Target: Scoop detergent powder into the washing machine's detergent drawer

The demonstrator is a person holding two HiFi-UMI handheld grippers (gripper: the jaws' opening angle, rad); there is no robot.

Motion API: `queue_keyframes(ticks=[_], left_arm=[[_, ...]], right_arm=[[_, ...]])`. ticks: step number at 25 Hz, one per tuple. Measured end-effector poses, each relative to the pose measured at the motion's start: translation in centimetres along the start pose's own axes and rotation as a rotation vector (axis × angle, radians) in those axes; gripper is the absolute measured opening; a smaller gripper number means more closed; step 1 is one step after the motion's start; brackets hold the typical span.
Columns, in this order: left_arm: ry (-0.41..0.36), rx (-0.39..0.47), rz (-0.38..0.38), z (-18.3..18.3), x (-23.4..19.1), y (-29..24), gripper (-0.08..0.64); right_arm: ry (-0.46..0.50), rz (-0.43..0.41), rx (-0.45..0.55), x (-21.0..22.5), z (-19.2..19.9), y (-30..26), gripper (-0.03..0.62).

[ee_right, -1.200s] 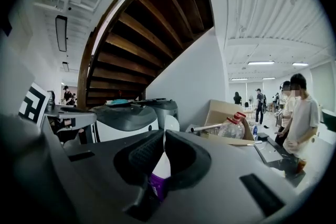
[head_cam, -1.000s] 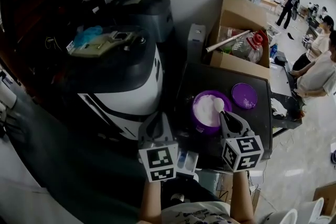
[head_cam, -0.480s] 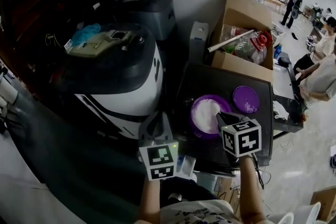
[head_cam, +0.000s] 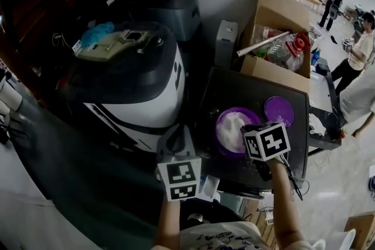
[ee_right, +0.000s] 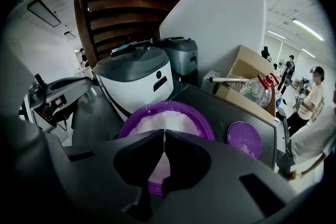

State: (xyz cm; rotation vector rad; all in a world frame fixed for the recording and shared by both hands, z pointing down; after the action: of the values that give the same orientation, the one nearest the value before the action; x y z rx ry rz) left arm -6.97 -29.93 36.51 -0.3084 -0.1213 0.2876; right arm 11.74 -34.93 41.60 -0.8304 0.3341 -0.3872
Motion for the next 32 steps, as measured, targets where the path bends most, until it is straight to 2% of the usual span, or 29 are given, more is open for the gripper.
queue_keyframes(ticks=[10,21,32], left_arm=[[0.016,-0.021,-0.008,0.7,-0.6,-0.6,0.003],[0.026,-0.026,-0.010,1.2,-0.7,-0.5,0.003],[0.030,-0.026,-0.029,1.6,-1.1,0.3,0.003]], right_arm=[[0.047,-0.011,-0.064,-0.3,0.3,-1.6,0.020],[0.078,-0.042,-0.079,-1.4,0.4,-1.8,0.020],[0.050,-0.103,-0.071,-2.6,0.5,-1.7,0.020]])
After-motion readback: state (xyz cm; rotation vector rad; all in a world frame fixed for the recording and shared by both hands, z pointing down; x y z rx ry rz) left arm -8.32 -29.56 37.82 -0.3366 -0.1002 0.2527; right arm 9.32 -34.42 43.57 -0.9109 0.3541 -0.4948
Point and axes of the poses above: the fingertips, and each gripper's own axes: y backward along the fingers, x to its right, z out of its underside, the point moved 2 cm from there along y, backward along the fingers, and after that the axes turned 14 degrees about z, right-handed, at the moved point
